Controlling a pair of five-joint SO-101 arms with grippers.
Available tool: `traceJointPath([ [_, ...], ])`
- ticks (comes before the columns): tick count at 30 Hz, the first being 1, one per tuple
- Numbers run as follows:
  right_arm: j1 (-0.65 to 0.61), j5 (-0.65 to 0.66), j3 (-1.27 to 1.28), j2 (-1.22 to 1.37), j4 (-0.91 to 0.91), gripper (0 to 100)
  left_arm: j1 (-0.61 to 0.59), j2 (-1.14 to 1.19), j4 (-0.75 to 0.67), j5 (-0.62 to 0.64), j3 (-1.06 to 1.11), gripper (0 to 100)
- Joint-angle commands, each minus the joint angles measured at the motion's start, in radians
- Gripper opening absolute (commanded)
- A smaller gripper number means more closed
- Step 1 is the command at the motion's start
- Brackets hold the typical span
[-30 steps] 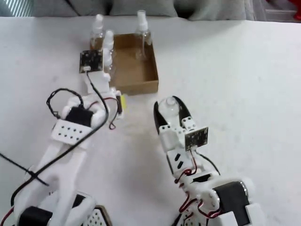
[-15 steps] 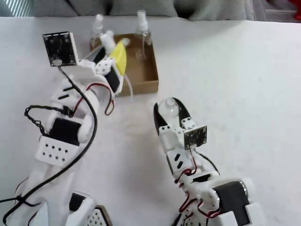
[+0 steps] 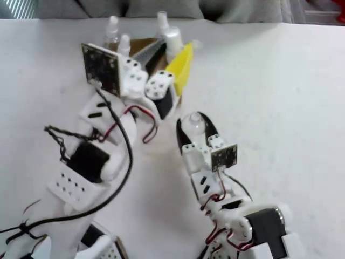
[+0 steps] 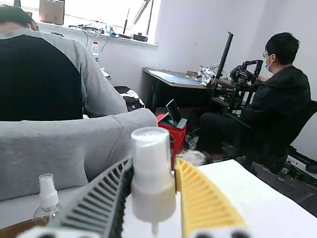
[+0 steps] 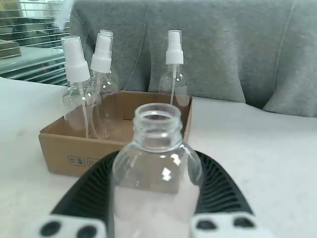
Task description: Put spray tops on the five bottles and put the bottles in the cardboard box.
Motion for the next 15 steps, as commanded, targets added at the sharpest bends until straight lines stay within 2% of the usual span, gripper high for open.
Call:
traceJointPath([
  [1, -0.001, -0.008, 0.011, 0.001, 0.002, 1.5, 0.030, -0.027, -0.017, -0.014, -0.057, 2],
  [4, -0.001, -0.008, 0.011, 0.001, 0.002, 1.5, 0.030, -0.025, -0.041, -0.014, -0.049, 2],
  [10, -0.005, -0.008, 0.011, 0.001, 0.027, 1.5, 0.030, -0.025, -0.296, -0.012, 0.089, 2],
  [15, -0.005, -0.008, 0.011, 0.001, 0.033, 1.5, 0.030, -0.024, -0.318, -0.012, 0.146, 2],
])
